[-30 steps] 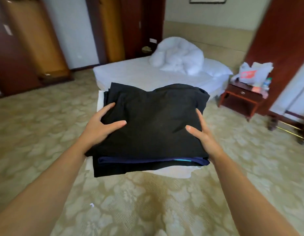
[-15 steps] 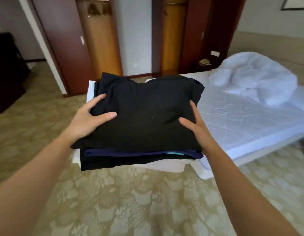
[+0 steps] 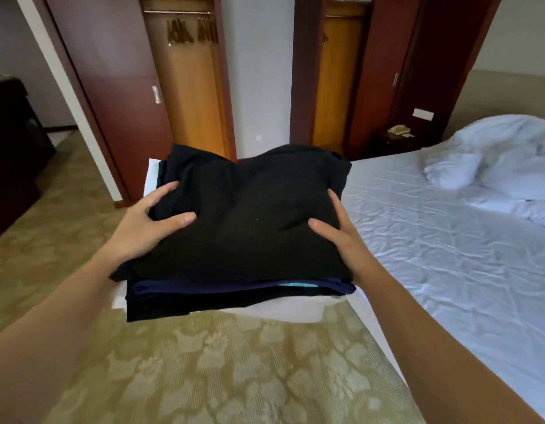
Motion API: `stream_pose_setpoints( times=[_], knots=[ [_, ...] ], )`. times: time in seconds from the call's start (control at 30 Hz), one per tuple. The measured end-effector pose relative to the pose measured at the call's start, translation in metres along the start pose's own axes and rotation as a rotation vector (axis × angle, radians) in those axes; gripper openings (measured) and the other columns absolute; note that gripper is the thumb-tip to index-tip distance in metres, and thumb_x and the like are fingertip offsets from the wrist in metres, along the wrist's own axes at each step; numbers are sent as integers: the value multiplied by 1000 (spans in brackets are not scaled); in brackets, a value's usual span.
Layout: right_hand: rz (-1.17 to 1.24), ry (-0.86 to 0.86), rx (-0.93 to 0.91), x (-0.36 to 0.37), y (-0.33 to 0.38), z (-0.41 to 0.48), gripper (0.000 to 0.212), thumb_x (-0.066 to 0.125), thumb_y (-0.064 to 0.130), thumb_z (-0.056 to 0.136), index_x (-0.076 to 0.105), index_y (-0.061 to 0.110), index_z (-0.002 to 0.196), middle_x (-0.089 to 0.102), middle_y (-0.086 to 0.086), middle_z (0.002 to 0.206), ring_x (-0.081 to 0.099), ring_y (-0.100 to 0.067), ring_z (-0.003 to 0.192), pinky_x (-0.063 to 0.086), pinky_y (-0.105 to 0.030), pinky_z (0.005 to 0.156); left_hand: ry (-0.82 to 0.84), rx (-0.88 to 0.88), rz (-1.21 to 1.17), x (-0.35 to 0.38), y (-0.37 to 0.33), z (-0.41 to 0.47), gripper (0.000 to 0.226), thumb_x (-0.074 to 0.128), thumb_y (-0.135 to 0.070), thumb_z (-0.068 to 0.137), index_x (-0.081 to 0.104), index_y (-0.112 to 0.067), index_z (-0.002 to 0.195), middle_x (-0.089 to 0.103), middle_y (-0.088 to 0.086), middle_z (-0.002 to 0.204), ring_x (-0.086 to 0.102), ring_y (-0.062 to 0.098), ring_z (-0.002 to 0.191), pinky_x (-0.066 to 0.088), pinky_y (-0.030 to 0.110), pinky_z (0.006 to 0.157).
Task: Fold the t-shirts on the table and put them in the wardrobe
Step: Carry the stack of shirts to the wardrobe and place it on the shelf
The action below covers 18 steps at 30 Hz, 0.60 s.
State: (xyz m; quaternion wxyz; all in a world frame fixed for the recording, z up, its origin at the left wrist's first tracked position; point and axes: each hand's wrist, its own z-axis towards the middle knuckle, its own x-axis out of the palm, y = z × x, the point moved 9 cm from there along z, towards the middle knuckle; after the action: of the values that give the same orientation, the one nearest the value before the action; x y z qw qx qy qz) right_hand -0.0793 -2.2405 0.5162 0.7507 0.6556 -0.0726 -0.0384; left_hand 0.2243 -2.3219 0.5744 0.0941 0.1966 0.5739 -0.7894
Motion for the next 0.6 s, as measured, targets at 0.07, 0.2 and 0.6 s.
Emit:
stream_pose_setpoints(
  times=[0.07,0.2,0.6],
  knots=[
    [14,-14,9,8,-7,65,89,77,31,77,28,40,150,49,14,138,55,-5,120,48,-25,97,4,13,-6,-4,18,65,53,75,-16,81,48,-42,119,53,-23,112,50,-32,82,37,-7,69],
    [-8,8,-4,31,-37,214,74,65,23,87,30,40,149,52,26,123,57,7,107,50,-12,81,-31,24,-20,-11,79,196,64,76,-15,80,50,-24,138,53,-27,113,51,-30,86,39,-4,72],
    [-4,187,-13,144,-47,670,88,75,41,71,31,47,147,51,19,134,56,-3,115,46,-27,93,-187,-1,-27,-109,191,588,77,75,-35,66,50,-28,138,54,-24,116,53,-14,97,42,-1,73]
  ],
)
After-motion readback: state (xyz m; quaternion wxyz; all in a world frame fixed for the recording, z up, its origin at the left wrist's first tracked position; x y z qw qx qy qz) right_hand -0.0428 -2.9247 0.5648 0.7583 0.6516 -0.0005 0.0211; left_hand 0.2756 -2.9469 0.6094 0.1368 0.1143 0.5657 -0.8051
